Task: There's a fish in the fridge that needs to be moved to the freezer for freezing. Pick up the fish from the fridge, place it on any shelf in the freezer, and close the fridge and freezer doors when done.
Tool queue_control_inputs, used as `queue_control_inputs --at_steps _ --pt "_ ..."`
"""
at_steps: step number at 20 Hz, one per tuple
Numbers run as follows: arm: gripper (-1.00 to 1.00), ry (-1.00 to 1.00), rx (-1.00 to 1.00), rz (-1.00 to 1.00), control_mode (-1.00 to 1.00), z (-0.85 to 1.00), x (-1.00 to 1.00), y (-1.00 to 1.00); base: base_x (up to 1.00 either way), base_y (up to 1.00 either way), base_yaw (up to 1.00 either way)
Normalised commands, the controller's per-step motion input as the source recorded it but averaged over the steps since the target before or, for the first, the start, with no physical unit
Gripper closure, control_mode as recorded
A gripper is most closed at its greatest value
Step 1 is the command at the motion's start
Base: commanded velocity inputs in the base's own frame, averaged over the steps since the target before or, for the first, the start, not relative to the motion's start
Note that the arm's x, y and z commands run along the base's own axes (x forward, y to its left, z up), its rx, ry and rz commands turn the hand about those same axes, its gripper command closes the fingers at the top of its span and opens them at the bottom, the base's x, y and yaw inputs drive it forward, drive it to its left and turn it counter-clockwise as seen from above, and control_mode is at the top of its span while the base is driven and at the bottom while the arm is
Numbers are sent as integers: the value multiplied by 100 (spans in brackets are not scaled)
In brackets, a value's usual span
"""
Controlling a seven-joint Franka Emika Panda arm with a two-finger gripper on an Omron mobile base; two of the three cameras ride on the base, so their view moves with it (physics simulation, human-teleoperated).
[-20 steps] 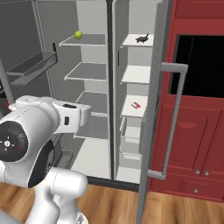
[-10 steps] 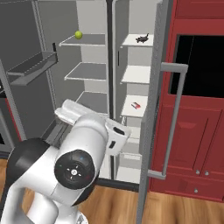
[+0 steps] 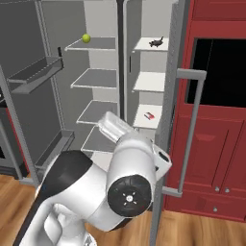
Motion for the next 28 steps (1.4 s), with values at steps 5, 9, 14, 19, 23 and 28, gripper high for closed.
queue_control_inputs --at_steps 5,9,14,19,23,28 --pt "-100 8 30 7 -100 -28 0 -55 0 0 0" --pt "-100 2 32 5 -100 -67 0 -33 0 0 0" --pt "-100 0 33 5 -100 -65 25 -4 0 0 0" --pt "-100 4 23 8 -100 -35 71 -8 0 0 0" --pt "-100 20 13 10 -100 -19 47 -44 0 0 0" --pt "-100 23 26 4 -100 -26 38 -44 0 0 0"
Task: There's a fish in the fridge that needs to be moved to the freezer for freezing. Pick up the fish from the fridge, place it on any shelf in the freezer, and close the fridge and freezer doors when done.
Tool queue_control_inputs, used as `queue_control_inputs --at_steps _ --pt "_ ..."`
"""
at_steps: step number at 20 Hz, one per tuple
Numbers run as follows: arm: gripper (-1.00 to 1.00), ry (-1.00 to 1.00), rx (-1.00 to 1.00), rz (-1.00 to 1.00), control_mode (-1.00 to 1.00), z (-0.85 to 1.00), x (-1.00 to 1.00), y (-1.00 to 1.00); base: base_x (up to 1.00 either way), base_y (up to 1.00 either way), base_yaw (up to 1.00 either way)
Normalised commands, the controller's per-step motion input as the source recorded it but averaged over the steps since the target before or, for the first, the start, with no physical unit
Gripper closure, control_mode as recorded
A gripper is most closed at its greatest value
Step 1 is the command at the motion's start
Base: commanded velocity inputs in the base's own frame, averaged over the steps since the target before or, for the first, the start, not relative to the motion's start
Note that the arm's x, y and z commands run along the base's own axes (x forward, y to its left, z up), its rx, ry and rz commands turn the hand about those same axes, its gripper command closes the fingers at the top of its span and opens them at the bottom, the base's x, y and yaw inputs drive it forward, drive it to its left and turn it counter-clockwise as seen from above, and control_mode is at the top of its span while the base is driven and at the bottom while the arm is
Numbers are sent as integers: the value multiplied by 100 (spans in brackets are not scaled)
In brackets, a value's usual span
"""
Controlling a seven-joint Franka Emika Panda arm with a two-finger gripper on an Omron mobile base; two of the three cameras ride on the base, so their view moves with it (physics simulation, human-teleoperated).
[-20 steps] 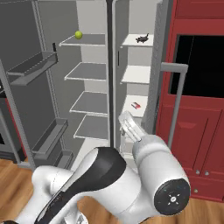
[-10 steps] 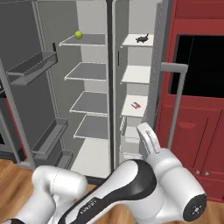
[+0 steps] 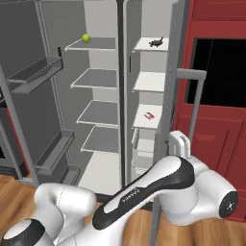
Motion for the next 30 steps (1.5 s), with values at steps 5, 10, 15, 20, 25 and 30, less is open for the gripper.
queue_control_inputs --at_steps 5,10,15,20,25,30 --pt "-100 15 53 0 -100 -22 42 -35 0 0 0" --pt "-100 10 49 0 -100 -56 35 -12 0 0 0" --pt "-100 23 25 10 -100 -21 34 -42 0 0 0" --pt "-100 26 25 18 -100 -18 8 -56 0 0 0" --pt "-100 23 21 19 -100 -36 13 -21 0 0 0" --pt "-100 10 19 9 -100 -35 39 0 0 0 0"
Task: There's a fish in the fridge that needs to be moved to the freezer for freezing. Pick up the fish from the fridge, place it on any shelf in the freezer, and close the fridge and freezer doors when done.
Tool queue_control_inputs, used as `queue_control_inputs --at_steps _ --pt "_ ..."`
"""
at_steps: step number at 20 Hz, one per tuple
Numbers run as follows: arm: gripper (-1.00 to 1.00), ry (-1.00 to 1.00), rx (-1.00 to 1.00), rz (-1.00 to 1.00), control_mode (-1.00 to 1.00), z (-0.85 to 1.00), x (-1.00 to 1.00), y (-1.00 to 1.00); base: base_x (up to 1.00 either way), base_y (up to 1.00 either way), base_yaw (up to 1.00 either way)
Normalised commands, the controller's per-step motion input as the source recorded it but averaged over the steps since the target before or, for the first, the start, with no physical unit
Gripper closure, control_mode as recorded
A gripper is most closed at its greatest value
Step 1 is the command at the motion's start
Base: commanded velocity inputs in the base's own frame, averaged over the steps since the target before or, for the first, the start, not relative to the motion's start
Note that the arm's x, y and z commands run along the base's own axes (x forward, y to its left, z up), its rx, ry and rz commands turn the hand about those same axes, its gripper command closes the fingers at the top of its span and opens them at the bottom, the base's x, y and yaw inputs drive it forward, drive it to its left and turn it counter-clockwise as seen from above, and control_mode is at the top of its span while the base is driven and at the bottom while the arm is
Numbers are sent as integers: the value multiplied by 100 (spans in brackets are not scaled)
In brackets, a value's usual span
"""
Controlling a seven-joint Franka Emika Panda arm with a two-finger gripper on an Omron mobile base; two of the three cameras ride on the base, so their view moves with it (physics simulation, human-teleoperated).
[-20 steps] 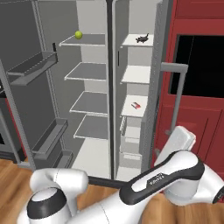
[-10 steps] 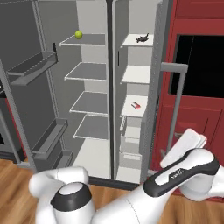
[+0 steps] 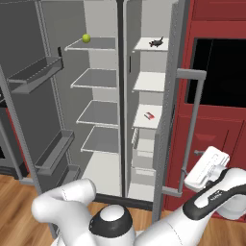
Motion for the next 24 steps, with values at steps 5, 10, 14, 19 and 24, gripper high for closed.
queue_control_inputs --at_steps 5,10,14,19,24 --pt "-100 3 12 5 -100 -39 48 0 0 0 0" --pt "-100 3 0 3 -100 -25 55 -2 0 0 0" --pt "-100 5 0 7 -100 -23 61 -2 0 0 0" --pt "-100 4 2 9 -100 -20 50 -18 0 0 0" --pt "-100 3 11 14 -100 -14 40 -54 0 0 0"
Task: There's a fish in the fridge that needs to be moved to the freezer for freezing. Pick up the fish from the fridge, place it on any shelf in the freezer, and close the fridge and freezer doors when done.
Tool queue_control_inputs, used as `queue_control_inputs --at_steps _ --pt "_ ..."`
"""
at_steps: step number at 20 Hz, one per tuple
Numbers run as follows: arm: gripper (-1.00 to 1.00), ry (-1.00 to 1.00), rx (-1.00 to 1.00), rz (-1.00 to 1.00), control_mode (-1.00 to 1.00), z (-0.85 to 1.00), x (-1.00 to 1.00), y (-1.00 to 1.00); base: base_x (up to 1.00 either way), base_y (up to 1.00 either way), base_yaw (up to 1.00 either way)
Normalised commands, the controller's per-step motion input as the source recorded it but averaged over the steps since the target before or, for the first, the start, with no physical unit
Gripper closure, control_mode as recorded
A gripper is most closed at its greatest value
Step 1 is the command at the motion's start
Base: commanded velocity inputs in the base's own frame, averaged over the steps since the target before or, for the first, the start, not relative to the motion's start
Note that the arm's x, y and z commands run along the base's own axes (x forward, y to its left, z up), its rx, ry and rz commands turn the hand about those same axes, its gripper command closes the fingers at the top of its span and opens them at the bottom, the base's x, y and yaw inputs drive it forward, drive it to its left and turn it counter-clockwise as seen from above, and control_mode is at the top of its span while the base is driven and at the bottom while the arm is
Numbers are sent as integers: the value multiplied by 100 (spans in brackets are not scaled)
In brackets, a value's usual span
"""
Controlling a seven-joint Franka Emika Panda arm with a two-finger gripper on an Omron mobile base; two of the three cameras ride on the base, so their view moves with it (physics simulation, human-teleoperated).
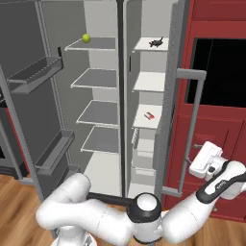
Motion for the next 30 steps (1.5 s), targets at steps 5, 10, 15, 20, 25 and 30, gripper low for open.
queue_control_inputs --at_steps 5,10,15,20,25,30 --pt "-100 8 2 11 -100 -22 40 -9 0 0 0" --pt "-100 4 0 4 -100 -11 18 2 0 0 0" --pt "-100 0 -2 0 -100 -2 2 33 0 0 0" --pt "-100 0 -6 0 -100 0 0 59 0 0 0" --pt "-100 0 -4 -1 -100 -3 0 71 0 0 0" --pt "-100 -5 9 -22 -100 -9 -11 46 0 0 0"
